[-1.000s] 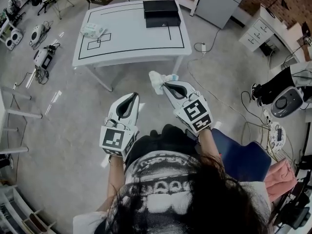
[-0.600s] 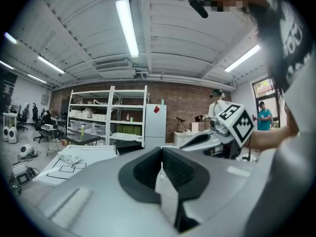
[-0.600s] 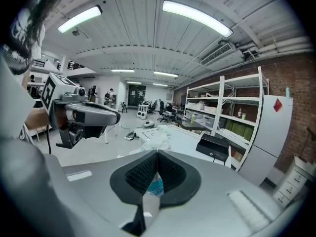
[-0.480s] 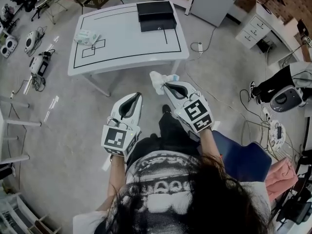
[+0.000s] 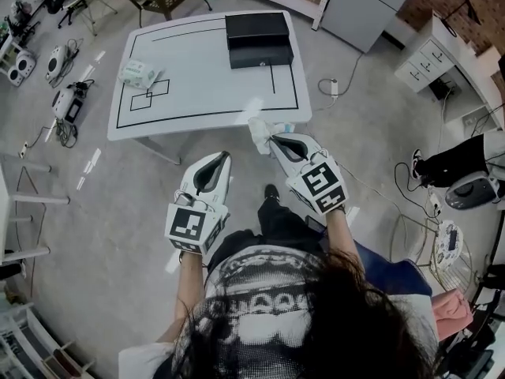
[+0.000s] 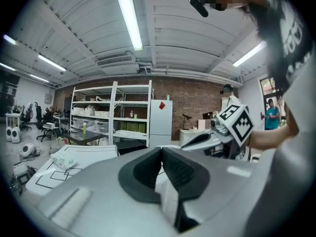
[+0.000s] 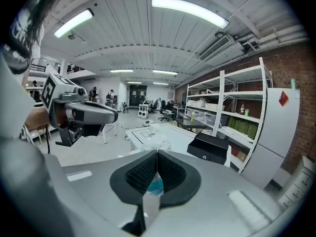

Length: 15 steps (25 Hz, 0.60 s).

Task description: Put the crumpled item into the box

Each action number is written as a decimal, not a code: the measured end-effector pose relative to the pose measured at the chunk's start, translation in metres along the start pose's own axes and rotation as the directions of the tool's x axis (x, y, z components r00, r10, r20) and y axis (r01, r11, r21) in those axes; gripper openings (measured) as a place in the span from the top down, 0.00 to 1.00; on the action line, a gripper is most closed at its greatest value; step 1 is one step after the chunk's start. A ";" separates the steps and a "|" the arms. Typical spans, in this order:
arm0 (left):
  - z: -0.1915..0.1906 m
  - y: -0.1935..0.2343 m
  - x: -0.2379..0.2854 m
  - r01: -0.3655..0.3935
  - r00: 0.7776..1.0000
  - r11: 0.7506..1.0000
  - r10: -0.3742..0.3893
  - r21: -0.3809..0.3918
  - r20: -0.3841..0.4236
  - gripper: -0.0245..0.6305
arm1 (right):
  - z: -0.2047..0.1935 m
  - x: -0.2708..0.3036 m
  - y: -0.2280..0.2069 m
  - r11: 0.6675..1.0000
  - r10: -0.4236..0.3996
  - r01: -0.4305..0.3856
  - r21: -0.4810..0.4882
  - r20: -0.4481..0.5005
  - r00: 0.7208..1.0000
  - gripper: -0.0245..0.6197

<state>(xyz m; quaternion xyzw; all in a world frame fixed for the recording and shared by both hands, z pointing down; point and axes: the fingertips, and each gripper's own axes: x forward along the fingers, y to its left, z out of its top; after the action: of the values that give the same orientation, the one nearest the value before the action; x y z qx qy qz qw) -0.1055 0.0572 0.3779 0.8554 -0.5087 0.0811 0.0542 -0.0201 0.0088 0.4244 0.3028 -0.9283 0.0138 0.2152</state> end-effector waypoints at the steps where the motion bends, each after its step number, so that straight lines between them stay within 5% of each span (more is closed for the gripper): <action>1: 0.003 0.003 0.012 -0.007 1.000 1.000 0.007 -0.005 -0.001 0.96 | -0.001 0.005 -0.012 1.000 0.009 -0.009 0.002 -0.006 1.000 0.95; 15: 0.024 0.035 0.139 -0.112 0.993 0.993 0.111 -0.027 -0.032 0.96 | -0.014 0.059 -0.134 0.994 0.110 -0.110 0.007 -0.024 0.994 0.95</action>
<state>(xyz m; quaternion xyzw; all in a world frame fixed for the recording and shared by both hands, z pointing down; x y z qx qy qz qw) -0.0693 -0.0832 0.3820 0.8235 -0.5559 0.0897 0.0694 0.0187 -0.1314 0.4477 0.2518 -0.9408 0.0319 0.2246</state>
